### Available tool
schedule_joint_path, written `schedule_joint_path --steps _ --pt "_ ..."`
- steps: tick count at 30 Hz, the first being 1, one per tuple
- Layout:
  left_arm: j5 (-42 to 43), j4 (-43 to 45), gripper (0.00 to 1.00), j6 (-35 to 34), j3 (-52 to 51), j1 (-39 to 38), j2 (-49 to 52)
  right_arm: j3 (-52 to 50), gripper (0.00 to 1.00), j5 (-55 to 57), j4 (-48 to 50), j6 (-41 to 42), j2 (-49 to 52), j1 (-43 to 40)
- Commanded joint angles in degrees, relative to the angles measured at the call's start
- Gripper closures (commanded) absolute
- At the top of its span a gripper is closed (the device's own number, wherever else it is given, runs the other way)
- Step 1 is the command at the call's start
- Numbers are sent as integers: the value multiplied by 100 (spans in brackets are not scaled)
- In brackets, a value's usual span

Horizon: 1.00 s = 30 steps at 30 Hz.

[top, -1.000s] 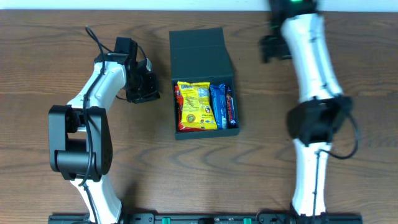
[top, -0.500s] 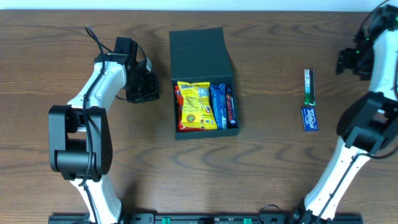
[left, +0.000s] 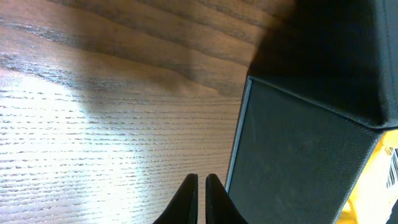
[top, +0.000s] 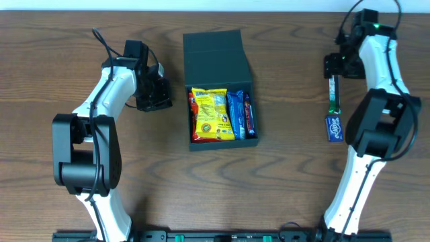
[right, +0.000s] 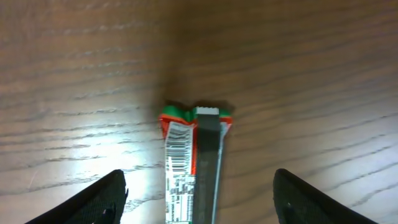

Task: Pack container
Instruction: 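Move the right gripper to the green-red bar and grasp it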

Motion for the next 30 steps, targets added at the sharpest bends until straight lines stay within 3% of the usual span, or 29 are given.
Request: schedule_joint_path --steps 1,8,18,21,23,26,30 --pt "-20 -20 93 79 101 13 -107 -37 25 240 -52 7 17 -11" --pt "-28 -13 93 79 101 13 -107 -55 30 199 -175 42 98 -35" --pt "-33 -2 93 79 101 13 -107 -839 32 -144 85 -166 103 -68" --pt "-33 -20 93 79 101 13 -107 -883 39 -122 96 -166 103 -68" --pt "-33 -22 93 79 101 13 -107 -883 51 -125 111 -164 103 -68" --pt "-33 -22 93 79 101 13 -107 -883 62 -127 129 -142 103 -68" --pt "-33 -33 93 79 101 13 -107 -883 63 -201 153 -74 103 -68"
